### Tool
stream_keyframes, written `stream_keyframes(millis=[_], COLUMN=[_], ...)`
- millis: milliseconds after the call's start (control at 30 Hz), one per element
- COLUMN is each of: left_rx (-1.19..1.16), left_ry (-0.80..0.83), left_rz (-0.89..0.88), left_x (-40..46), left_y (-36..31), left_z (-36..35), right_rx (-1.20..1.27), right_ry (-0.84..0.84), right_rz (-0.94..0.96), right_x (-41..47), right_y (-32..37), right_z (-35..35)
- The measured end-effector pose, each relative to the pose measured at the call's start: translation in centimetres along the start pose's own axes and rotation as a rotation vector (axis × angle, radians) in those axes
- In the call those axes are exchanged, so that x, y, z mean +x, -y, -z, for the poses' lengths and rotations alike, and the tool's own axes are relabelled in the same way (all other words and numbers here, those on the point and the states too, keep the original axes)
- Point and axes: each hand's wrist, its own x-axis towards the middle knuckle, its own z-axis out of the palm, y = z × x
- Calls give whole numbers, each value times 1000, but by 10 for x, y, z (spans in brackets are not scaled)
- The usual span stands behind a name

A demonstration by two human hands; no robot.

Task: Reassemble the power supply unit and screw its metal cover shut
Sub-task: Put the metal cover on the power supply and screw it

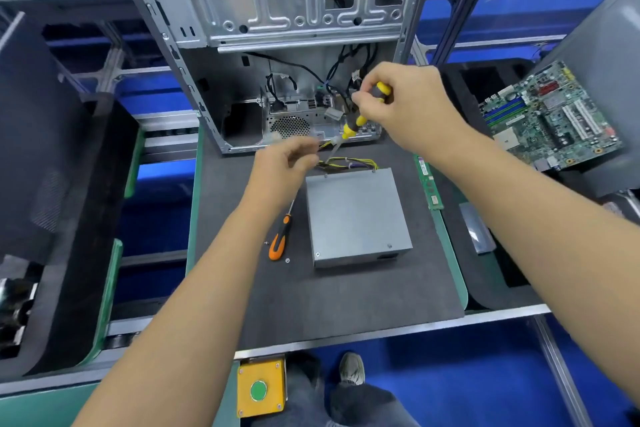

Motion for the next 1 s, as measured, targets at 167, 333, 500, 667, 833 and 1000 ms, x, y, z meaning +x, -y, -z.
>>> stream_keyframes(millis=[167, 333, 500, 667, 833, 1000], left_rx=[193, 169, 162, 164, 159, 121], left_ry=[-1, -48, 3, 20, 22, 26], left_rz=[22, 28, 77, 64, 46, 72], left_x=[-6, -4, 3, 5, 7, 8], left_y=[26, 27, 30, 32, 35, 36], left_z=[-18, -24, -28, -29, -29, -29], right_rx=[-14, -1, 20, 18, 4, 1], right_ry=[20, -8, -12, -6, 2, -2], right_rz=[-79, -109, -133, -149, -149, -141], right_x=[-2, 0, 2, 2, 2, 3], right_y=[-20, -25, -28, -29, -28, -29], right_z=[-9, -12, -15, -18, -20, -19])
